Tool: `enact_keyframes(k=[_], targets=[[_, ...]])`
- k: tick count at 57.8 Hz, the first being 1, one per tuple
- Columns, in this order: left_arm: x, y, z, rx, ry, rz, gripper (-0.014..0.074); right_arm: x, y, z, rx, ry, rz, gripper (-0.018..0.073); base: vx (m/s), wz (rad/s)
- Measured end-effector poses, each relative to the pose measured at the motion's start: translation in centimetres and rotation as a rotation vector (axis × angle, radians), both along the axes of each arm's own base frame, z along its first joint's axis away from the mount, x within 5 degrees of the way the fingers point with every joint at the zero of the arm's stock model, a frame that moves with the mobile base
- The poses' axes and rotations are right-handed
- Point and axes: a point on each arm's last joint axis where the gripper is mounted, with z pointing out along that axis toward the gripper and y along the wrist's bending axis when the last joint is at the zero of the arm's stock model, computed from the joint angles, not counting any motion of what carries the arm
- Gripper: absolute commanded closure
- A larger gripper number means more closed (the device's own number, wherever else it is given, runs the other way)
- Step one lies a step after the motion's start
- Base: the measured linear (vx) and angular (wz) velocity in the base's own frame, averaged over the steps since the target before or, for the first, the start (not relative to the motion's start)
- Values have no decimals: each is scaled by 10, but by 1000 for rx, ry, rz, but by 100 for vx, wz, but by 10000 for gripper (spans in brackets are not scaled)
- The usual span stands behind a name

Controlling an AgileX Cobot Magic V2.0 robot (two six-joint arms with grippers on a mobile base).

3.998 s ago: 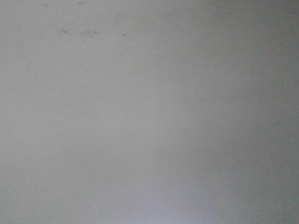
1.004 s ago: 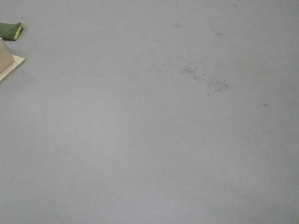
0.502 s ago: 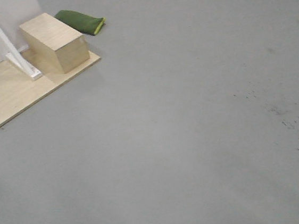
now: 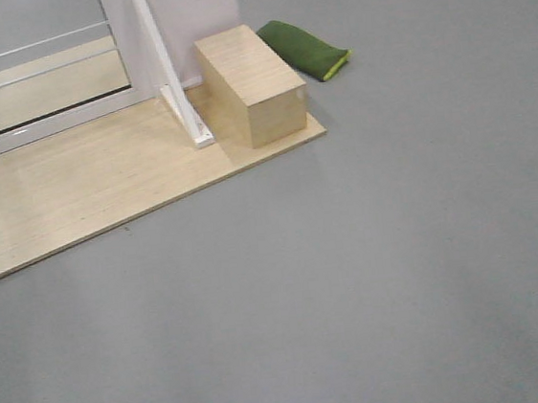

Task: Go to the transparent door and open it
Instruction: 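Drive the base toward the white-framed glass sliding door, then drive closer and align the base facing the glass door panel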

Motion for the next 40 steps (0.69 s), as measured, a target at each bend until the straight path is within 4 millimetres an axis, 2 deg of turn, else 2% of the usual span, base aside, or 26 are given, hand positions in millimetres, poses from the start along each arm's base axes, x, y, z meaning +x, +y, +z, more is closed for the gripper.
enact_keyframes(k=[40], targets=[[0,0,0,0,0,0,594,0,0,0,0,0,0,564,49,56]])
